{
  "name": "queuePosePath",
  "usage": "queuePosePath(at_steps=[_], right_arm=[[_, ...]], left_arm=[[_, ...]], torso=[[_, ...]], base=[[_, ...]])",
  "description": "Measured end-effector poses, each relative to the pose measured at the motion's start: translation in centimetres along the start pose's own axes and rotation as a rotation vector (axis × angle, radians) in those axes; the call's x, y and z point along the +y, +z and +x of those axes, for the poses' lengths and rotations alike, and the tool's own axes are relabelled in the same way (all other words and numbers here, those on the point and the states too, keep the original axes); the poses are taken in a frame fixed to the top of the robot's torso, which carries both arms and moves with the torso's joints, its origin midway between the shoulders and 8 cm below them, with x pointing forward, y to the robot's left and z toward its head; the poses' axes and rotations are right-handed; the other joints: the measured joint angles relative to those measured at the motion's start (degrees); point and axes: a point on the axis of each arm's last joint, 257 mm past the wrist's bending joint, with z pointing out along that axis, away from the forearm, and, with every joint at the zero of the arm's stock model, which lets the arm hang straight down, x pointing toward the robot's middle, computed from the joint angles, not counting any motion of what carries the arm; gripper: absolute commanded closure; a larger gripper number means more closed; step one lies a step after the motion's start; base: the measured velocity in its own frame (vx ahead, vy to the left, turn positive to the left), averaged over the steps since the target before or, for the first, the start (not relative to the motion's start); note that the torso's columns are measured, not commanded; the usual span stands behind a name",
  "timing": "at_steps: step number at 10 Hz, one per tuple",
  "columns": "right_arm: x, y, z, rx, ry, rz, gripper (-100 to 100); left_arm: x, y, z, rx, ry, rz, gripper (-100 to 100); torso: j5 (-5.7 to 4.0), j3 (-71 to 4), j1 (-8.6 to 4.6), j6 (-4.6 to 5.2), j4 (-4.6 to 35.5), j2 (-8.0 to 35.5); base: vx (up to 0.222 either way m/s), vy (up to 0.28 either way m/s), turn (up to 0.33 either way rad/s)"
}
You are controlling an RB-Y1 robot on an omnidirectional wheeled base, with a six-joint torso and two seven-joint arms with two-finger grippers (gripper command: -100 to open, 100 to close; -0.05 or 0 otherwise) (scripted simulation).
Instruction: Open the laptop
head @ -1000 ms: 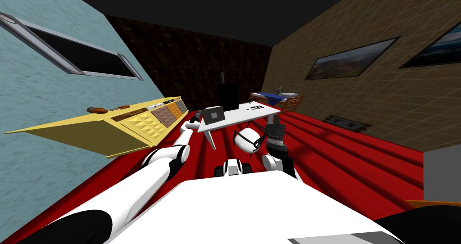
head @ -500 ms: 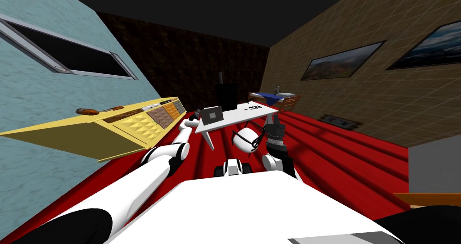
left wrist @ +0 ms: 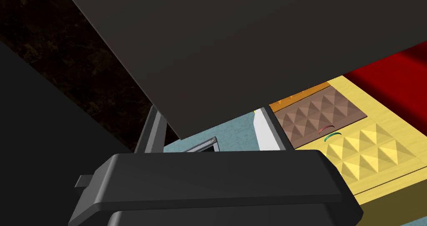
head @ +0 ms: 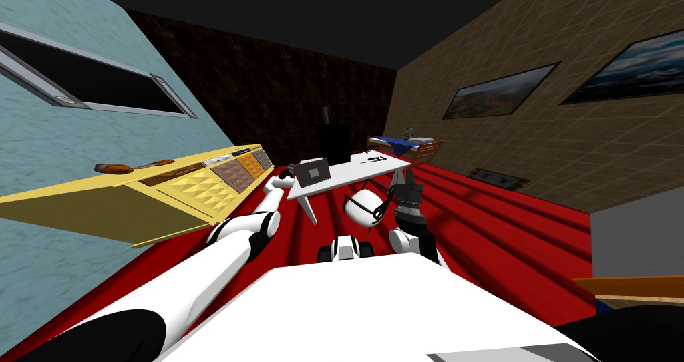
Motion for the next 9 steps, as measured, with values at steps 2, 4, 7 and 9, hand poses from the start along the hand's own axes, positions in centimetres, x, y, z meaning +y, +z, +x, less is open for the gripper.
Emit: queuePosePath(at_steps=[2,4,7,9], right_arm=[[0.0,0.0,0.0,0.0,0.0,0.0,0],[0.0,0.0,0.0,0.0,0.0,0.0,0],[0.0,0.0,0.0,0.0,0.0,0.0,0],[0.0,0.0,0.0,0.0,0.0,0.0,0]], left_arm=[[-0.37,0.12,-0.02,0.001,-0.004,-0.009,100],[-0.49,0.39,0.32,0.01,-0.015,-0.047,100],[-0.45,0.62,0.61,0.021,-0.028,-0.104,100],[-0.32,0.56,0.87,0.029,-0.035,-0.139,100]], torso=[[0.06,-0.15,0.21,0.26,-0.04,-0.24],[0.05,-0.25,0.13,0.19,-0.1,-0.39],[0.09,-0.33,0.1,0.29,-0.23,-0.52],[0.12,-0.34,0.16,0.28,-0.25,-0.53]], base=[[0.014,0.07,-0.092],[0.022,0.082,-0.048],[0.02,0.063,-0.05],[0.01,0.059,-0.056]])
